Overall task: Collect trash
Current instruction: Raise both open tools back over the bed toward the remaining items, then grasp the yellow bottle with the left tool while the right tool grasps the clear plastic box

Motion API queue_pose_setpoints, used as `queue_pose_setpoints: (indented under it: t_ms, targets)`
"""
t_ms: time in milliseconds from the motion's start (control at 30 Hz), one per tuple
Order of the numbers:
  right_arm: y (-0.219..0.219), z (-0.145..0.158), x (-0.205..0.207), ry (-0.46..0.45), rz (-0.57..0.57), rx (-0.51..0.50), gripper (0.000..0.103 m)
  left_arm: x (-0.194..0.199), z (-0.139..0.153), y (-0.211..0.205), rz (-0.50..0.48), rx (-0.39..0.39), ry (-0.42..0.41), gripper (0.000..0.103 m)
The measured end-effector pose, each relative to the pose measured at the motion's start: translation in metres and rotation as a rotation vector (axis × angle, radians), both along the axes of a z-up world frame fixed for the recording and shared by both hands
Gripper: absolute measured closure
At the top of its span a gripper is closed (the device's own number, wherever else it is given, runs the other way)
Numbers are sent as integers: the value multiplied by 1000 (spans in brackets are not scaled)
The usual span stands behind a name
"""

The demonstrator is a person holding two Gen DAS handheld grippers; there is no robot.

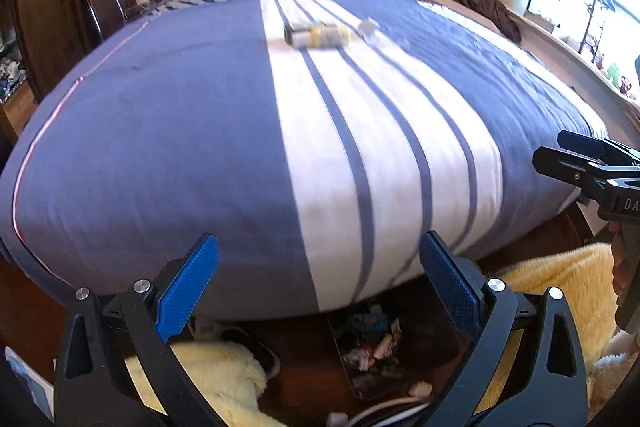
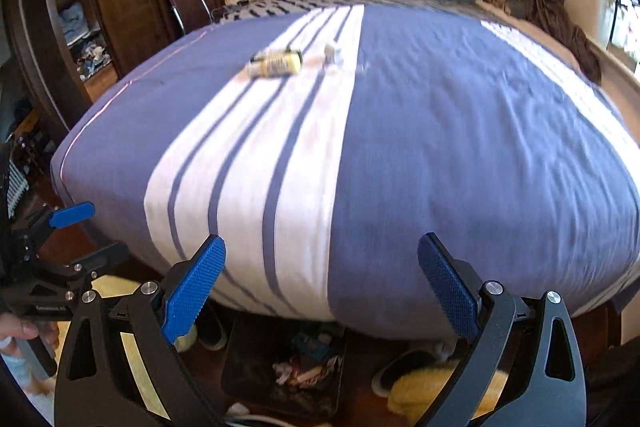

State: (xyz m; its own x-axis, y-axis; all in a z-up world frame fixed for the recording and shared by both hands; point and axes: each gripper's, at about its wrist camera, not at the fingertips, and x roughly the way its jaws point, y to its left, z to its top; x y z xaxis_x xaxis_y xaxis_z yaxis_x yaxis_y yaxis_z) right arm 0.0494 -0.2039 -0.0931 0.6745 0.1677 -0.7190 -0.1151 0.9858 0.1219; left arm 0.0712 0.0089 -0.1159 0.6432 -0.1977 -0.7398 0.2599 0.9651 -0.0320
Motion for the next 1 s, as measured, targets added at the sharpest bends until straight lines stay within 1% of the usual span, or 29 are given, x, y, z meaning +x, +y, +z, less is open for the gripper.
queue_pose_setpoints:
  t_ms: [200, 333, 433, 600, 667, 800, 1000]
  targets:
    - [3, 20, 27, -38, 5, -35, 6, 27, 19, 4, 16, 8, -41, 8]
    - [3, 25, 48, -39, -8, -45, 6, 48, 25, 6, 19, 8, -46, 8]
    - [2, 24, 67, -31, -12, -51, 6, 67, 23, 6, 23, 7, -33, 8]
    - [-1, 11, 107, 11, -35, -62, 6, 97, 13, 3, 21, 6, 4, 8]
    - [-1, 5, 130, 36, -41, -59, 6, 111, 9, 1, 20, 8, 19, 8]
    - [4, -7, 173, 74, -49, -64, 6, 131, 5, -2, 21, 13, 33, 8]
    - [11, -26, 225, 139, -56, -65, 6, 162, 3, -9, 14, 26, 45, 8]
